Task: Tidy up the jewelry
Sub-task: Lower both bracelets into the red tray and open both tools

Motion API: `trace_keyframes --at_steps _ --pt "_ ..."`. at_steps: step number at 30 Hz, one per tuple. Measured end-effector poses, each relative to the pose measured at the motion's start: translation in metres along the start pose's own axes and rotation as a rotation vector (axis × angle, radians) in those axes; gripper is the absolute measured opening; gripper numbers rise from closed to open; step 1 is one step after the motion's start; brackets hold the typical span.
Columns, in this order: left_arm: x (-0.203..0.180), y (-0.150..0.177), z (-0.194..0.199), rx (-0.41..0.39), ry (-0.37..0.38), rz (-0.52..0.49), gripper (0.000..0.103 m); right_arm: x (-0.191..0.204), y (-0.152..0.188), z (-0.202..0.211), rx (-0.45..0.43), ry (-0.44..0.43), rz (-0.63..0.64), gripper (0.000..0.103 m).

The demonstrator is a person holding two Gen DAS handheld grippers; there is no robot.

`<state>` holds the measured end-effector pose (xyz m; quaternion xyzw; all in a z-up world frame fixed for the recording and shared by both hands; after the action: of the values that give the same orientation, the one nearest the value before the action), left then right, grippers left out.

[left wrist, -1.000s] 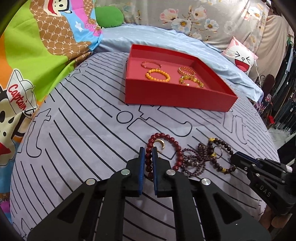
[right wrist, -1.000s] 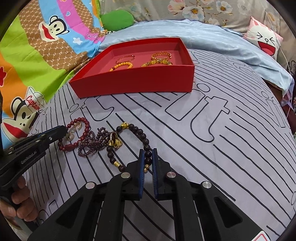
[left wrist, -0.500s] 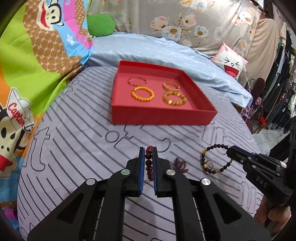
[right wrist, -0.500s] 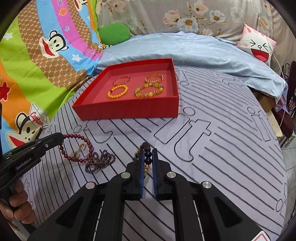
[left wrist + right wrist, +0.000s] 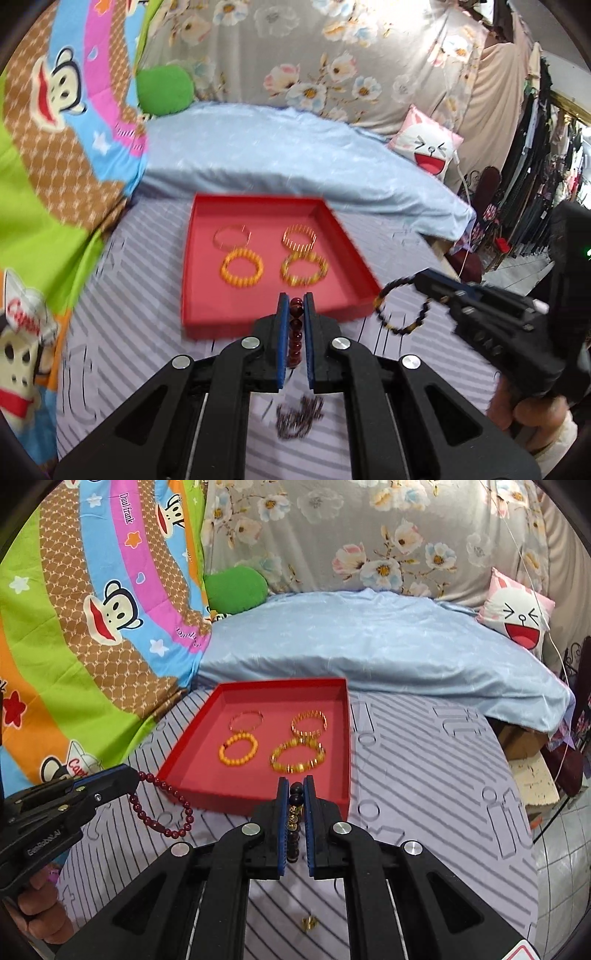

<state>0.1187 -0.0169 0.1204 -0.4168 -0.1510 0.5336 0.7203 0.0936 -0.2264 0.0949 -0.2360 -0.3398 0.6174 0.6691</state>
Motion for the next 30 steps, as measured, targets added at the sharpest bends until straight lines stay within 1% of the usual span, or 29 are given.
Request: trace_keyframes --at_steps 3,7,9,10,12,14,17,19,24,25,26,30 --pt "0.0 -0.019 -0.009 -0.014 0.008 0.006 0.008 0.003 -0.015 -0.013 0.002 -0.019 -0.003 0.007" --pt "0.011 -0.035 -0.029 -0.015 0.062 0.069 0.007 0.009 -0.034 -0.043 0.031 -0.077 -0.03 0.007" --pt "0.019 -0.038 -0.046 0.009 0.087 0.105 0.007 0.012 -0.036 -0.056 0.052 -0.104 -0.047 0.007" --pt "0.023 -0.037 -0.055 0.021 0.082 0.119 0.007 0.013 -0.035 -0.067 0.073 -0.123 -0.063 0.007" --pt "0.029 -0.033 -0.069 0.05 0.065 0.133 0.007 0.014 -0.033 -0.081 0.102 -0.14 -0.078 0.007" --pt "0.037 -0.024 -0.088 0.09 0.021 0.137 0.007 0.016 -0.025 -0.099 0.141 -0.141 -0.085 0.007" --pt "0.049 -0.009 -0.103 0.134 -0.057 0.114 0.007 0.014 -0.014 -0.118 0.181 -0.098 -0.064 0.007" --pt "0.055 -0.002 -0.104 0.14 -0.09 0.099 0.007 0.008 -0.007 -0.124 0.196 -0.068 -0.053 0.007" --pt "0.059 0.007 -0.104 0.149 -0.145 0.07 0.007 -0.003 0.001 -0.132 0.215 -0.042 -0.061 0.008" --pt "0.059 0.009 -0.104 0.145 -0.156 0.061 0.007 -0.005 0.002 -0.133 0.215 -0.037 -0.066 0.009" --pt "0.059 0.009 -0.104 0.142 -0.172 0.049 0.007 -0.007 0.003 -0.133 0.206 -0.03 -0.069 0.013" --pt "0.058 0.01 -0.103 0.134 -0.196 0.026 0.008 -0.012 0.007 -0.131 0.197 -0.023 -0.082 0.017"
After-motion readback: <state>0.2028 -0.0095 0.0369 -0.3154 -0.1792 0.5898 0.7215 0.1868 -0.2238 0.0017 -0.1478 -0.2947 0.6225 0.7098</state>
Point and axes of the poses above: each gripper's, at about its wrist camera, not at the fingertips, and z roughly against the way its jaws point, x to its left, y to its underside, the point moved 1 cm from there along -z, roughly the way its jaws point
